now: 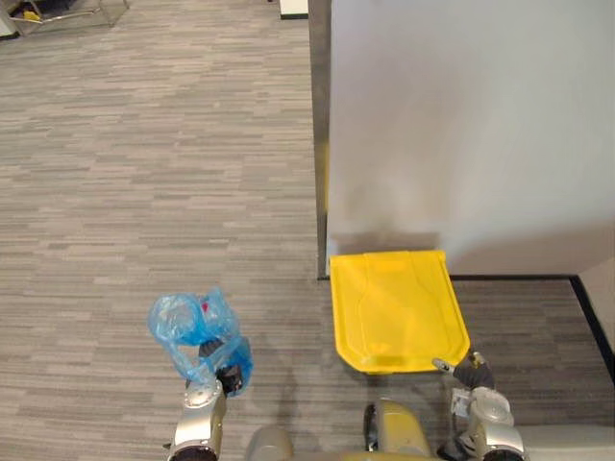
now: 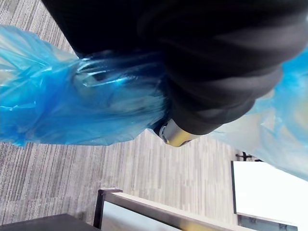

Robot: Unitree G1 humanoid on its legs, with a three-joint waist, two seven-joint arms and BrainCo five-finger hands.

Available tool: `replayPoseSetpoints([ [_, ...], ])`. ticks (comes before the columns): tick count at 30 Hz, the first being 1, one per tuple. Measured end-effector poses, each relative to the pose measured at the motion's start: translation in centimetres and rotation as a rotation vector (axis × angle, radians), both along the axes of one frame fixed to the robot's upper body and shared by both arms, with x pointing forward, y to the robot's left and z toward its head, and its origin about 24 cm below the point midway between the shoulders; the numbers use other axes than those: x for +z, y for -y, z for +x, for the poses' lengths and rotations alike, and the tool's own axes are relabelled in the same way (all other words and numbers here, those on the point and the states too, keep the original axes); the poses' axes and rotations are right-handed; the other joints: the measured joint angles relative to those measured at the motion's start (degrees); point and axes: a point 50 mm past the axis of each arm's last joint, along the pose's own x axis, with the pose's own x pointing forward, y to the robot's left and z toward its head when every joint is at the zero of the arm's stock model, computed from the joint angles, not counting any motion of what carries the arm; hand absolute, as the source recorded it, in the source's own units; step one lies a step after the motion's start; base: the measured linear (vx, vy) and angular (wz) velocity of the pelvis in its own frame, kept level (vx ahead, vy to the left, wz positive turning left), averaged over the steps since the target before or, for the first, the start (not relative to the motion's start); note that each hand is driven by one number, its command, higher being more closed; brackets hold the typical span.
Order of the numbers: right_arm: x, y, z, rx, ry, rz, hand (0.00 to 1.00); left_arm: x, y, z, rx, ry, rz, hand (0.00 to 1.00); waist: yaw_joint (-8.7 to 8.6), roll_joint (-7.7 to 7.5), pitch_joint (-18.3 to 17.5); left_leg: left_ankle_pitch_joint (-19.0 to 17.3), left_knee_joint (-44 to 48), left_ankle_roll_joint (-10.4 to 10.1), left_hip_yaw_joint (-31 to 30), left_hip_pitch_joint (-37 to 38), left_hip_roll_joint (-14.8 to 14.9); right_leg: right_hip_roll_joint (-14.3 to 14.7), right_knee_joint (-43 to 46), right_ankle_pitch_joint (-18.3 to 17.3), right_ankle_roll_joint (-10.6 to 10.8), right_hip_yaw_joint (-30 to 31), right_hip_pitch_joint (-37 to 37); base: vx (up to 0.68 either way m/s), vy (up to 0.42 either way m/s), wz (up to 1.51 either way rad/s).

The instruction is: Gather rubbish on tea table into small bin, then transfer packed bag to large trash can.

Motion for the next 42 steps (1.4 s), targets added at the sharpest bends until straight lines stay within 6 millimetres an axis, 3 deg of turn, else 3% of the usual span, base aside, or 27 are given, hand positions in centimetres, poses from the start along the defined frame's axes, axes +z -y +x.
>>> replayPoseSetpoints([
  [2,-0.5,0.0,-0.5,0.02,-0.039,0.0,0.0,-0.4,-0.4,-0.3,0.004,-0.023,0.008,1.0,-0.11,-0.51,-0.1,2.6,-1.9,0.0,-0.1,2.4,0.3,0.9,5.9,2.9,-2.0,1.0,-2.2,0.15,-0.088,0.13],
  [3,-0.6,0.1,-0.6,0.028,-0.049,-0.003,0.0,-0.8,-0.6,-0.7,0.019,-0.047,0.003,1.0,-0.41,-0.19,-0.2,2.7,-1.5,-0.1,0.0,3.0,1.2,2.7,7.4,0.7,-0.2,2.8,-5.3,0.14,-0.113,0.04],
  [4,-0.8,-0.1,-0.6,0.033,-0.056,0.002,0.0,-1.0,-0.9,-0.9,0.021,-0.062,0.01,1.0,-0.6,-0.37,-0.5,2.6,-1.6,-0.1,0.0,3.4,1.4,3.6,0.0,1.2,0.1,3.7,-3.9,0.13,-0.128,0.14],
  [5,-1.1,-0.4,-1.0,0.045,-0.076,0.006,0.0,-1.2,-1.8,-1.2,0.017,-0.083,0.035,1.0,-1.01,-1.91,-0.4,1.7,-2.1,-1.1,-0.1,4.1,0.3,3.3,-10.6,6.0,0.4,4.9,-1.6,0.12,-0.11,0.1],
  [7,-1.2,-0.1,-0.9,0.04,-0.091,0.007,0.0,-1.5,-1.5,-1.2,0.015,-0.096,0.024,1.0,-1.62,-1.1,-0.3,1.3,-2.5,-1.1,-0.5,4.8,1.2,4.3,-10.5,6.6,-0.1,4.1,-1.6,0.09,-0.086,0.01],
  [10,-1.3,-0.2,-0.9,0.041,-0.091,0.008,0.0,-1.4,-0.9,-0.9,-0.004,-0.089,0.018,1.0,-1.62,-1.81,0.6,0.5,-0.6,-1.0,-0.3,4.8,1.3,4.4,-10.1,6.7,0.1,4.1,-0.5,-0.06,-0.032,0.01],
  [14,-0.5,-1.2,0.7,0.08,-0.036,0.008,0.0,-1.4,-0.8,-0.7,-0.006,-0.084,0.016,1.0,-1.21,-2.94,2.0,-3.6,4.8,0.6,2.3,4.5,0.9,4.8,-11.8,9.9,2.9,5.8,0.6,-0.21,0.075,-0.34],
  [15,-0.1,-1.5,1.4,0.088,-0.005,0.009,0.0,-1.4,-1.0,-0.9,-0.002,-0.088,0.02,1.0,-0.02,-3.59,2.3,-5.0,5.8,0.1,5.2,4.3,0.7,5.3,-14.3,11.7,4.5,7.6,0.2,-0.34,0.15,-1.07],
  [16,0.3,-1.7,1.9,0.111,0.013,0.001,0.0,-1.6,-1.2,-1.3,0.009,-0.097,0.02,1.0,1.31,-4.01,2.9,-5.0,6.6,0.5,7.9,3.6,0.5,3.9,-17.4,12.9,5.8,7.0,0.3,-0.46,0.167,-1.34],
  [18,0.2,-2.0,2.0,0.127,0.012,0.0,0.0,-1.8,-1.5,-1.8,0.025,-0.11,0.018,1.0,1.91,-3.91,3.1,-4.1,6.6,2.0,10.9,3.0,1.0,1.4,-17.4,13.4,6.8,3.9,-0.8,-0.39,0.098,-0.83],
  [20,-0.3,-1.8,1.0,0.115,-0.021,0.003,0.0,-1.8,-1.8,-2.0,0.054,-0.108,0.013,1.0,1.64,-4.06,3.0,-1.5,4.6,2.5,12.4,2.2,1.5,0.2,-4.9,11.4,4.0,1.8,-2.6,-0.29,0.018,-0.34],
  [21,-0.3,-1.8,0.9,0.115,-0.024,0.001,0.0,-1.7,-1.8,-2.0,0.055,-0.107,0.013,1.0,1.56,-3.98,3.0,-0.6,3.6,2.4,12.4,2.1,1.7,0.0,-1.4,10.6,3.3,1.7,-2.9,-0.22,-0.037,-0.14],
  [22,-0.4,-1.7,0.7,0.115,-0.03,-0.001,0.0,-1.5,-1.9,-1.8,0.055,-0.093,0.017,1.0,1.5,-3.94,2.9,1.6,1.0,2.0,12.4,1.9,1.9,-0.9,5.4,7.5,2.6,1.8,-2.0,-0.16,-0.093,-0.02],
  [23,-0.4,-1.7,0.6,0.115,-0.033,-0.002,0.0,-1.2,-1.9,-1.6,0.061,-0.078,0.015,1.0,1.56,-4.02,2.7,3.1,-0.7,1.6,12.4,1.5,2.0,-1.7,7.7,5.8,3.0,1.9,-1.0,-0.1,-0.161,-0.02],
  [24,-0.5,-1.6,0.3,0.113,-0.039,-0.001,0.0,-0.9,-1.9,-1.6,0.071,-0.059,0.014,1.0,1.86,-4.44,1.4,4.7,-2.6,0.5,12.2,0.4,2.1,-2.7,5.3,3.2,4.5,2.6,1.8,-0.07,-0.224,-0.09],
  [25,-0.4,-1.5,0.6,0.114,-0.03,-0.005,0.0,-0.7,-2.1,-1.6,0.084,-0.049,0.016,1.0,1.96,-4.9,0.6,5.9,-3.8,-0.1,11.9,-1.1,2.2,-1.5,-0.7,1.1,5.9,3.1,3.6,-0.05,-0.201,-0.12],
  [27,-0.2,-1.0,0.6,0.104,-0.024,-0.019,0.0,-1.1,-1.4,-2.0,0.104,-0.057,-0.019,1.0,1.94,-3.03,-1.2,9.5,-8.5,-0.9,12.5,-1.8,2.9,0.5,-13.2,1.1,5.2,3.5,6.2,0.03,-0.168,-0.2],
  [28,-0.1,-0.9,0.7,0.106,-0.024,-0.022,0.0,-1.2,-1.3,-2.0,0.105,-0.058,-0.025,1.0,1.83,-2.71,-1.4,10.4,-9.9,-1.1,12.5,-1.8,2.9,0.9,-15.5,1.2,4.4,3.9,6.8,0.08,-0.175,-0.17],
  [29,-0.2,-0.4,0.7,0.105,-0.041,-0.032,0.0,-1.3,-0.7,-2.0,0.097,-0.061,-0.038,1.0,1.72,-1.41,-2.0,12.6,-13.6,-0.9,11.4,-1.5,2.8,1.8,-19.8,3.0,2.9,3.8,7.6,0.02,-0.127,-0.06],
  [34,-1.1,1.0,-1.7,0.064,-0.122,-0.043,0.0,-1.6,-1.0,-2.1,0.08,-0.082,-0.024,1.0,0.63,-1.0,-2.9,15.0,-17.2,-0.5,8.3,0.8,2.5,2.6,-23.2,4.3,2.3,1.8,11.6,-0.03,-0.054,0.2],
  [42,-1.5,1.2,-2.4,0.057,-0.15,-0.04,0.0,-2.0,-1.7,-2.3,0.012,-0.124,0.016,1.0,0.08,-1.79,-4.2,17.6,-19.7,0.4,7.4,1.7,-0.3,0.2,-24.8,5.3,3.4,1.5,12.4,-0.04,0.05,0.12],
])
